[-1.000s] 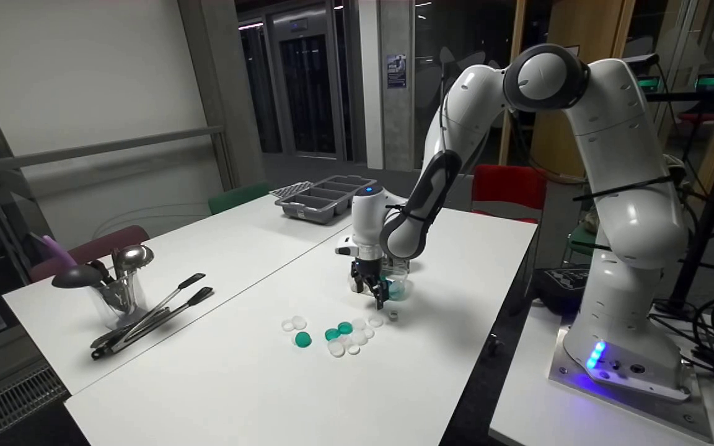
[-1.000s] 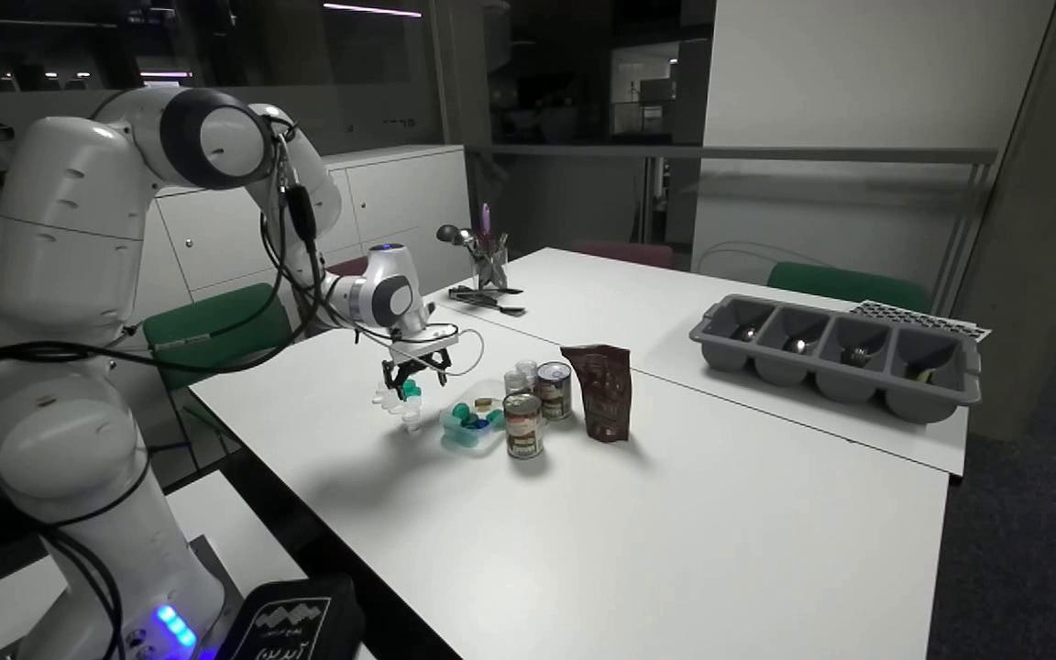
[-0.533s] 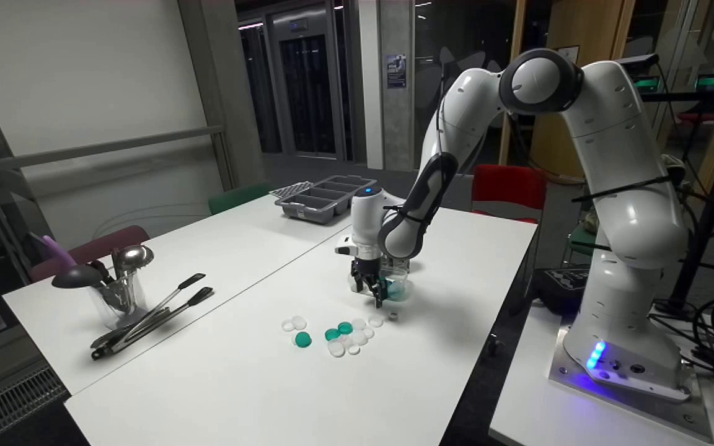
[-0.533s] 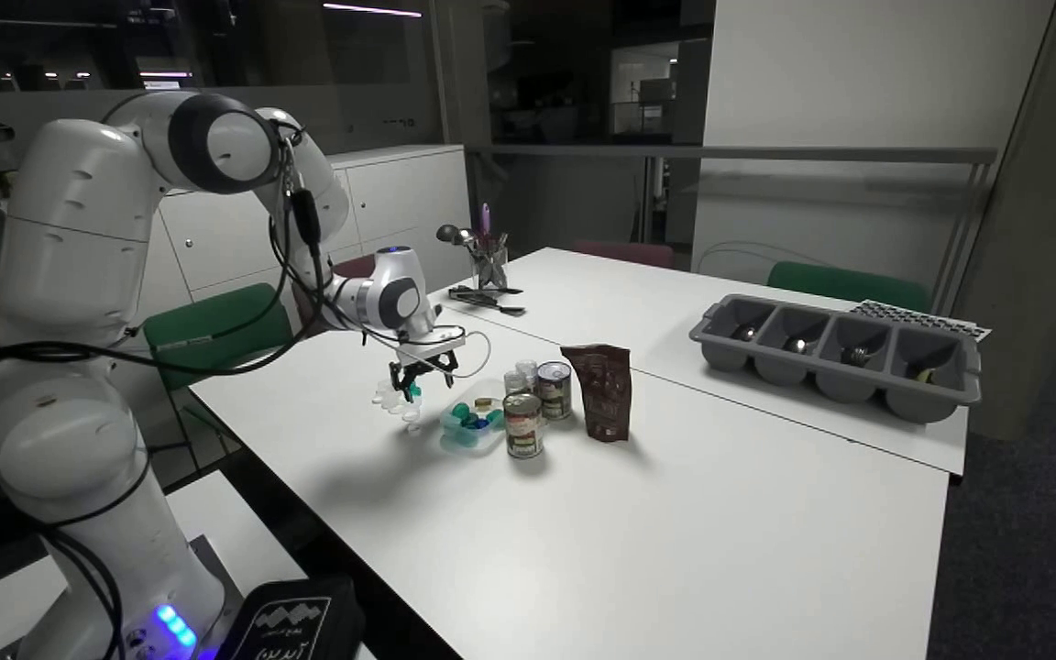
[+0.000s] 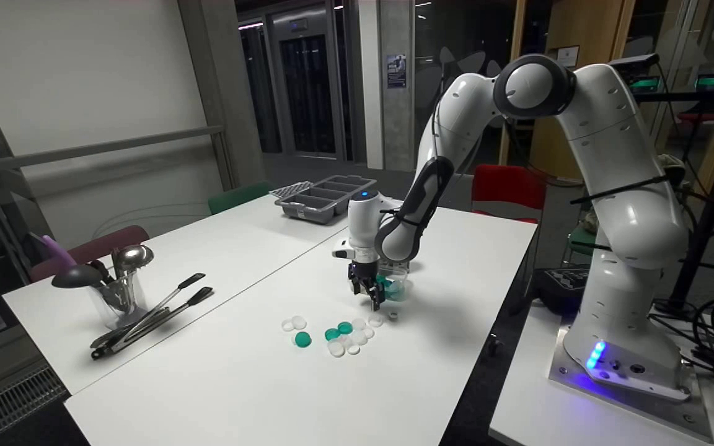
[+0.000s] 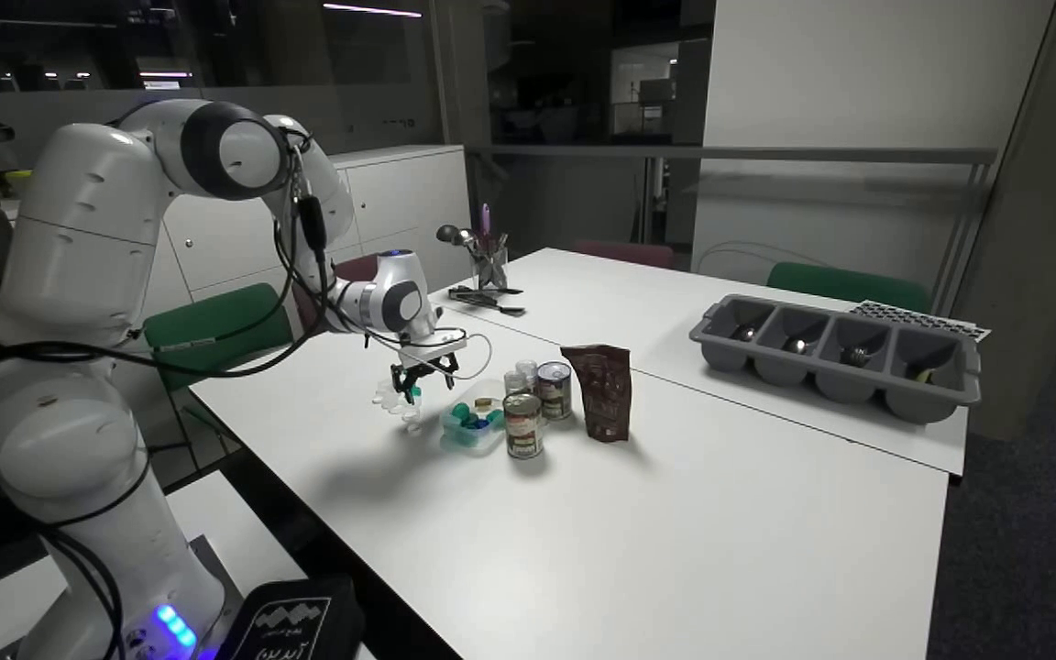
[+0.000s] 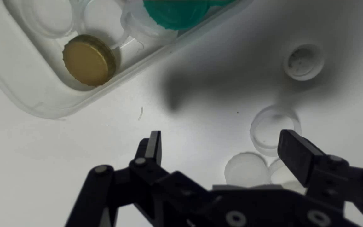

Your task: Place some white and green objects from the table in the clear container.

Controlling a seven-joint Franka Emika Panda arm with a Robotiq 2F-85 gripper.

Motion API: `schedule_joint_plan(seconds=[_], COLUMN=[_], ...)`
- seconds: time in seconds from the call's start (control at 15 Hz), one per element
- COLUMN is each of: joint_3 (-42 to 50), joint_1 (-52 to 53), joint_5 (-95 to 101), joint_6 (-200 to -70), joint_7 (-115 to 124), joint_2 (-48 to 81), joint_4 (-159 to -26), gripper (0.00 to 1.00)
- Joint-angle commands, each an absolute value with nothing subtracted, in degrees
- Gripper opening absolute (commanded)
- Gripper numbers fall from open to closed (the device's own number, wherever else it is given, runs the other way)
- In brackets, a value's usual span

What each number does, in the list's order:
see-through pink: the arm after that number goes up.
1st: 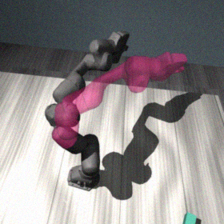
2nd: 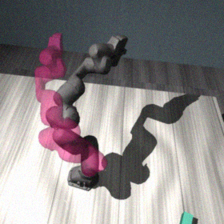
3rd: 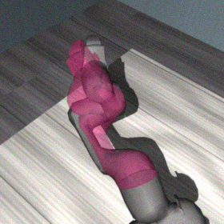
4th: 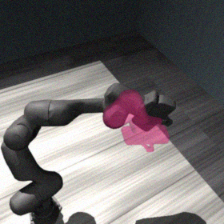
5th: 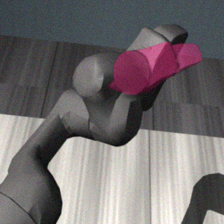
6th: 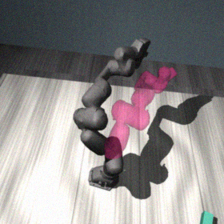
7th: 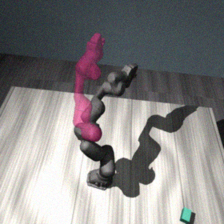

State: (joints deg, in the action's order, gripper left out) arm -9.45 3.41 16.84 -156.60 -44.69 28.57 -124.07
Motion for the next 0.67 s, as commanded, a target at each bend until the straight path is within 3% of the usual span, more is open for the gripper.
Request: schedule_joint_plan(seconds=[0.0, 0.6], joint_3=[-9.7, -9.7], joint_1=[3.1, 3.6], joint_5=[17.1, 17.2], joint_6=[-156.5, -155.6], joint_7=[-44.6, -44.4], joint_2=[28.6, 30.1], joint_4=[-124.0, -123.0], gripper=[1.00, 1.00])
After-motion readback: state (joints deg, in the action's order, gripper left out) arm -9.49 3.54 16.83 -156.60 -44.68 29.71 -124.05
